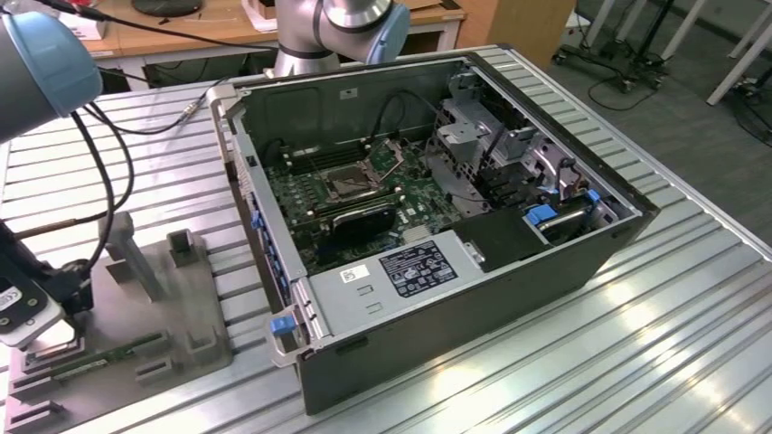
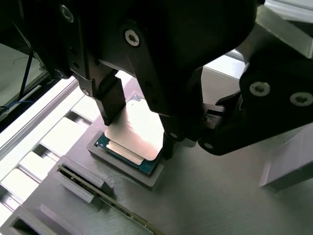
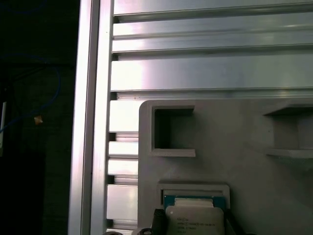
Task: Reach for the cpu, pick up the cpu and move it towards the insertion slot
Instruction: 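Pick up the cpu and move it towards the insertion slot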
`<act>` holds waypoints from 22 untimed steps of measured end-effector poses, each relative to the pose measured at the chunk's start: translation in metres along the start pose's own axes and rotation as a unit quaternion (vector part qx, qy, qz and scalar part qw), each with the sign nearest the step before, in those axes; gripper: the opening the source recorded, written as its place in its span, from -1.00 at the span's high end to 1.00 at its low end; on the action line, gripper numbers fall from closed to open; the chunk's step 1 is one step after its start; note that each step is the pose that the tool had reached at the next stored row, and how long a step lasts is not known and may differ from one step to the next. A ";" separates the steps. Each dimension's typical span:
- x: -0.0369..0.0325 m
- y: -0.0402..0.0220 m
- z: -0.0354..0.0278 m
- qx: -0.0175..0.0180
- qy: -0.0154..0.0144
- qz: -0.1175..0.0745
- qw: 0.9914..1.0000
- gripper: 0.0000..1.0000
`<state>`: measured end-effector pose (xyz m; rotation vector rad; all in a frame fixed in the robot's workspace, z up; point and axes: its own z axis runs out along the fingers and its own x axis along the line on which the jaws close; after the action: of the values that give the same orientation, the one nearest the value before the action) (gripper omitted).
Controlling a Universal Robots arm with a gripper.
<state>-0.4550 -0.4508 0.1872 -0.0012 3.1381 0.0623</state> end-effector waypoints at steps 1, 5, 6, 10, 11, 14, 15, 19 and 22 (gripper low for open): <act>0.0000 0.0000 -0.0012 0.000 0.000 0.000 1.000 -0.09; 0.0000 0.0003 -0.0059 0.000 0.000 0.000 1.000 -0.09; 0.0000 0.0003 -0.0073 0.000 0.000 0.000 1.000 -0.09; -0.0001 0.0005 -0.0113 0.000 0.000 0.000 1.000 -0.09; -0.0001 0.0005 -0.0112 0.000 0.000 0.000 1.000 -0.09; 0.0000 0.0005 -0.0114 0.000 0.000 0.000 1.000 -0.09; 0.0000 0.0005 -0.0114 0.000 0.000 0.000 1.000 -0.09; 0.0000 0.0005 -0.0115 0.000 0.000 0.000 1.000 -0.09; 0.0000 0.0005 -0.0128 0.000 0.000 0.000 1.000 -0.09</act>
<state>-0.4550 -0.4508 0.2001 -0.0012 3.1383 0.0621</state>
